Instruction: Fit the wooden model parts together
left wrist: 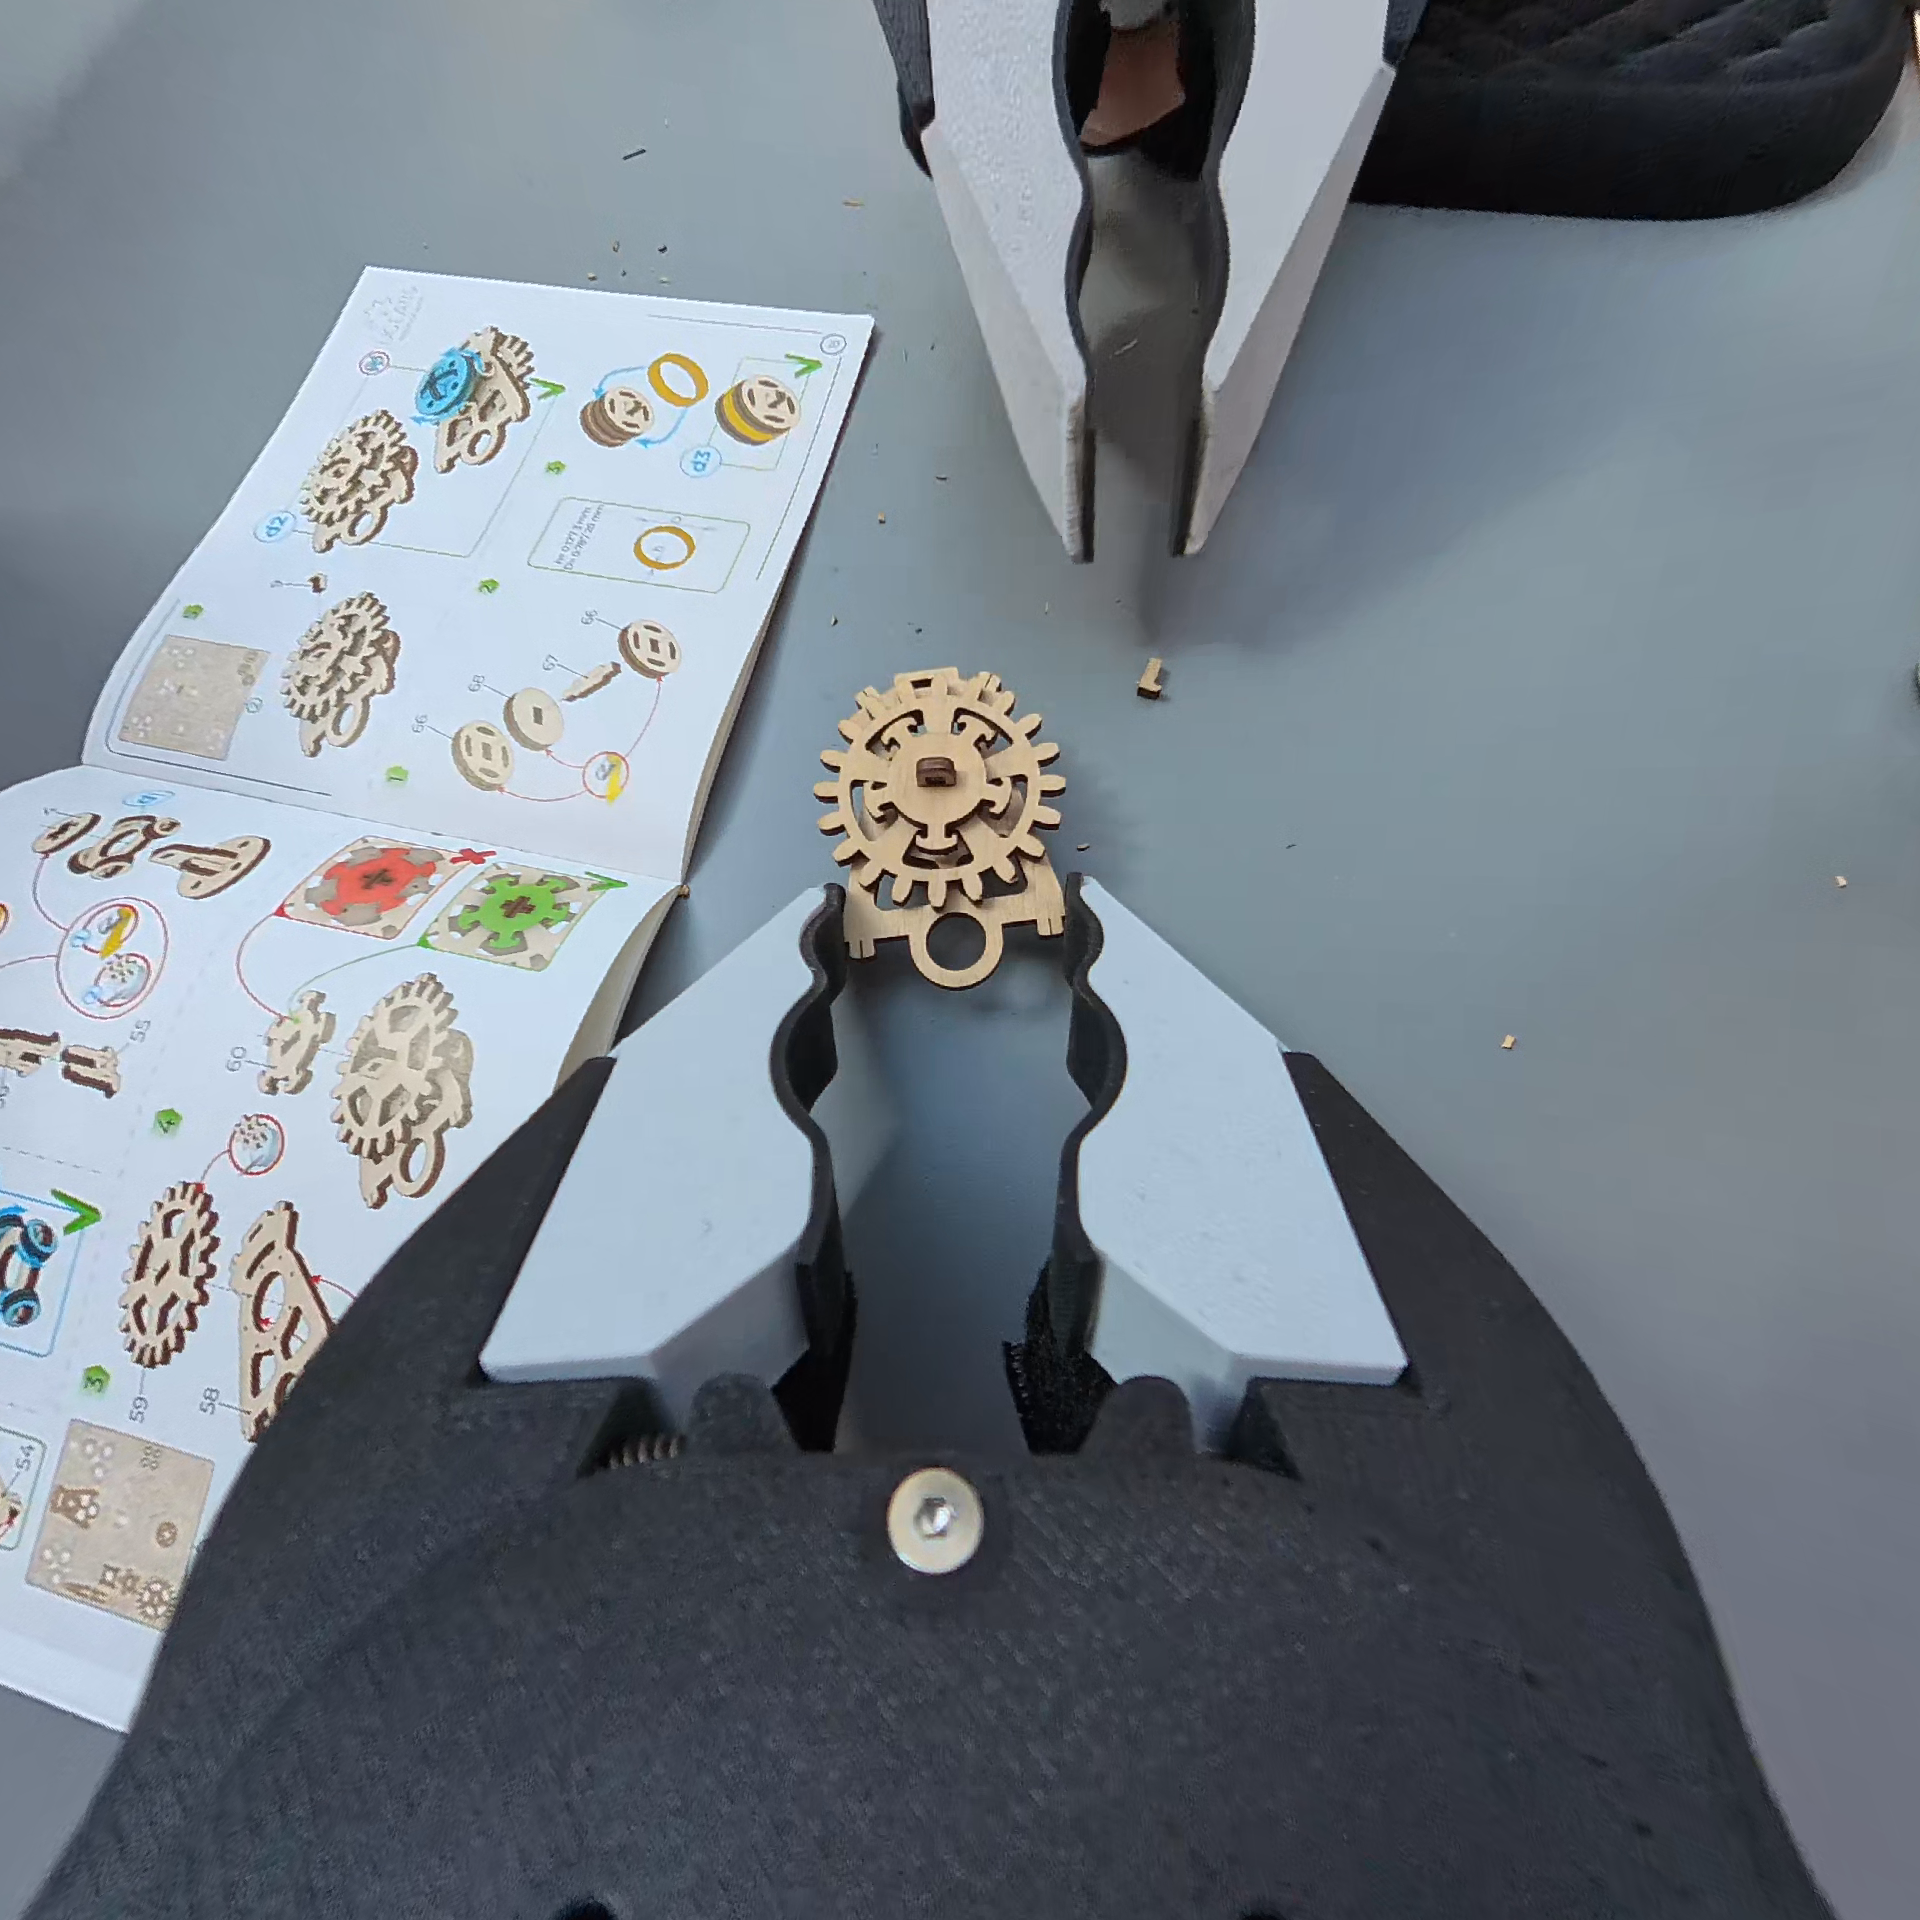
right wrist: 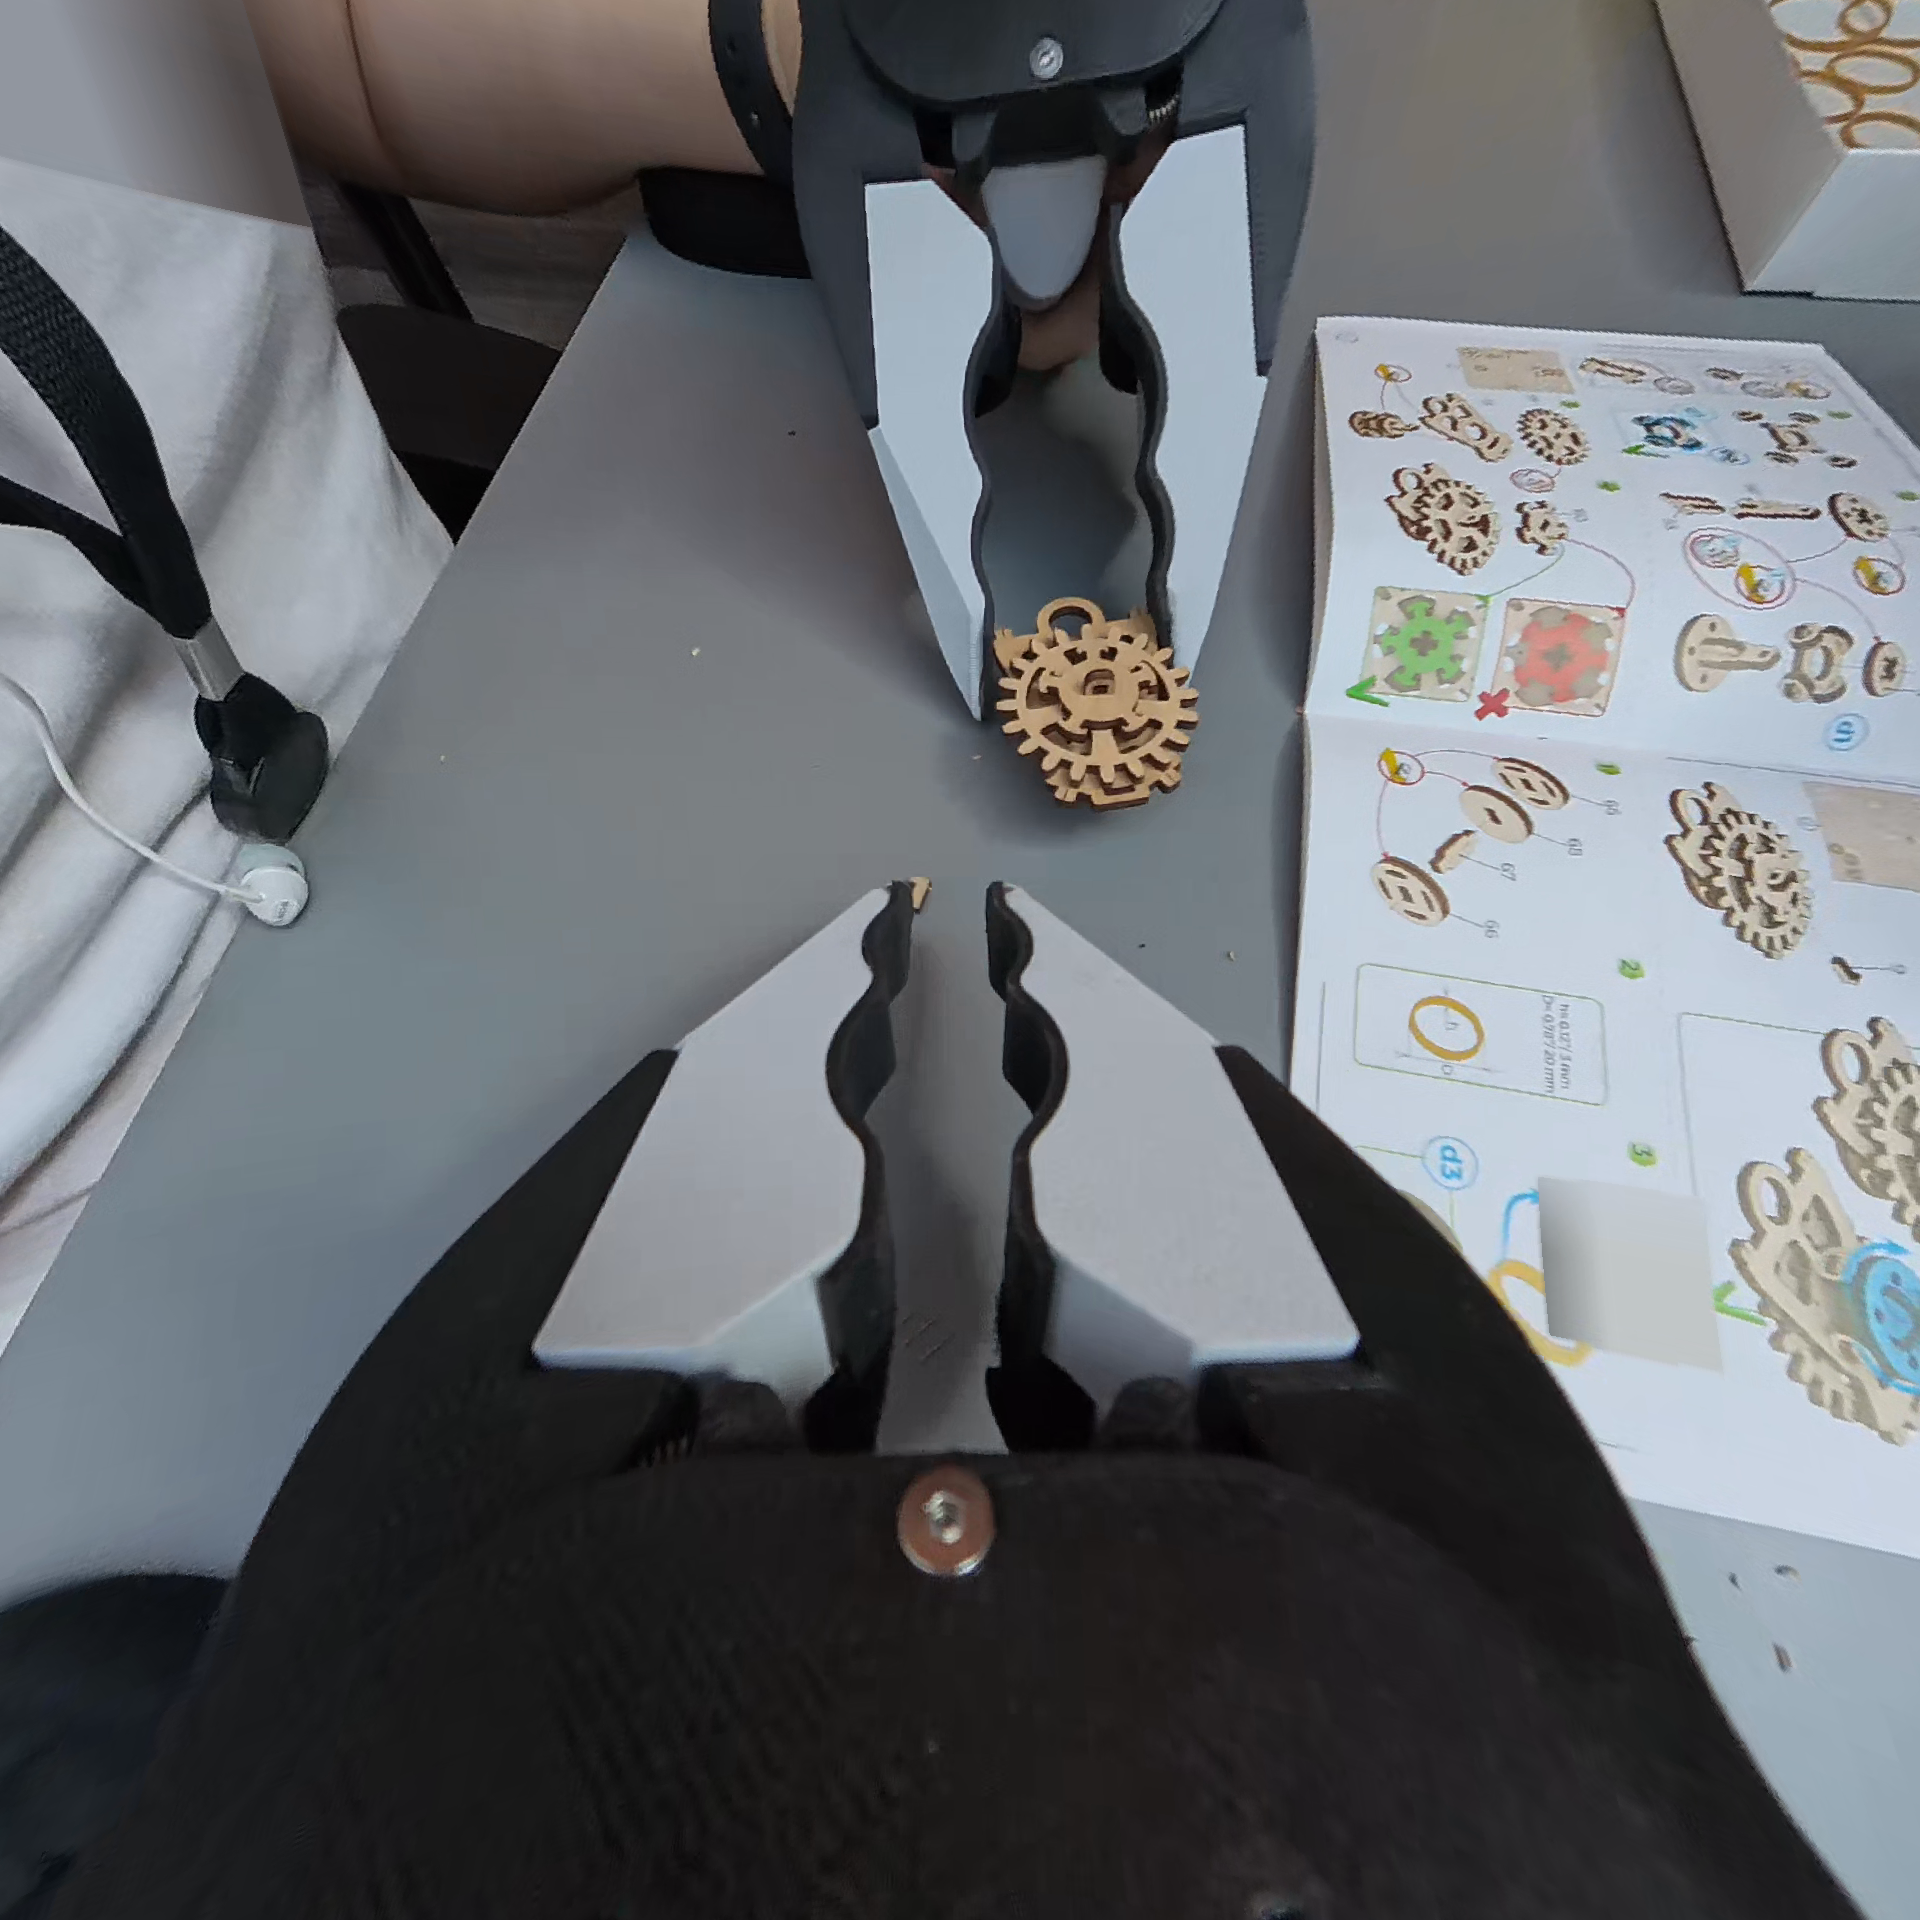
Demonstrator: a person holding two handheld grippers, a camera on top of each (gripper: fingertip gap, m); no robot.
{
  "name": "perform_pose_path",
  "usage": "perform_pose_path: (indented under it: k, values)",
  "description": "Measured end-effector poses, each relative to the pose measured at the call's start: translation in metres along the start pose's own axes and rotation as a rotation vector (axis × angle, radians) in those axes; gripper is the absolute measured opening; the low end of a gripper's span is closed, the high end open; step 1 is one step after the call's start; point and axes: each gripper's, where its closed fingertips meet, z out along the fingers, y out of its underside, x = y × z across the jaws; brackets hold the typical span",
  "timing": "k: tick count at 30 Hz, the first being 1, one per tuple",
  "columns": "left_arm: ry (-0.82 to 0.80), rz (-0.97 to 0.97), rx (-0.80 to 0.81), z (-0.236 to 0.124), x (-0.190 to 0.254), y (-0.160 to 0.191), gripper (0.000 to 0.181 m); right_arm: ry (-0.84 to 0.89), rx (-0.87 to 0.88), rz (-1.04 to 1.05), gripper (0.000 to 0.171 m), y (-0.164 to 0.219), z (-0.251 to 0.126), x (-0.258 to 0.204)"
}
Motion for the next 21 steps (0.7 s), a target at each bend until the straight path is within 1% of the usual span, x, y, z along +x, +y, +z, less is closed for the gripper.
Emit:
perform_pose_path:
  k: [4, 7, 8, 9, 14, 18, 19, 21]
  values:
    - [-0.006, 0.013, 0.002, -0.001, 0.0, 0.0, 0.04, 0.016, -0.101, -0.042, 0.013, 0.009, 0.016, -0.006]
    - [0.0, 0.008, 0.001, -0.001, 0.0, 0.001, 0.04, 0.016, -0.146, -0.036, 0.013, 0.015, 0.023, -0.007]
    - [0.003, 0.007, 0.001, -0.001, 0.0, 0.001, 0.04, 0.016, -0.134, -0.035, 0.01, 0.013, 0.023, -0.007]
    - [0.006, 0.005, 0.0, -0.002, 0.0, 0.002, 0.041, 0.011, -0.141, -0.038, 0.002, 0.014, 0.023, -0.008]
    - [0.009, -0.02, -0.005, -0.004, -0.001, 0.004, 0.049, 0.024, -0.142, -0.051, 0.002, 0.014, 0.022, -0.005]
    - [0.011, -0.018, -0.005, -0.005, -0.001, 0.006, 0.05, 0.062, -0.076, -0.053, 0.002, 0.003, 0.016, 0.002]
    - [0.005, -0.017, -0.004, -0.006, -0.001, 0.006, 0.054, 0.074, -0.049, -0.054, 0.001, -0.002, 0.013, 0.004]
    - [-0.022, -0.024, 0.006, -0.008, -0.006, 0.005, 0.058, 0.142, 0.022, -0.066, 0.001, -0.016, 0.005, 0.013]
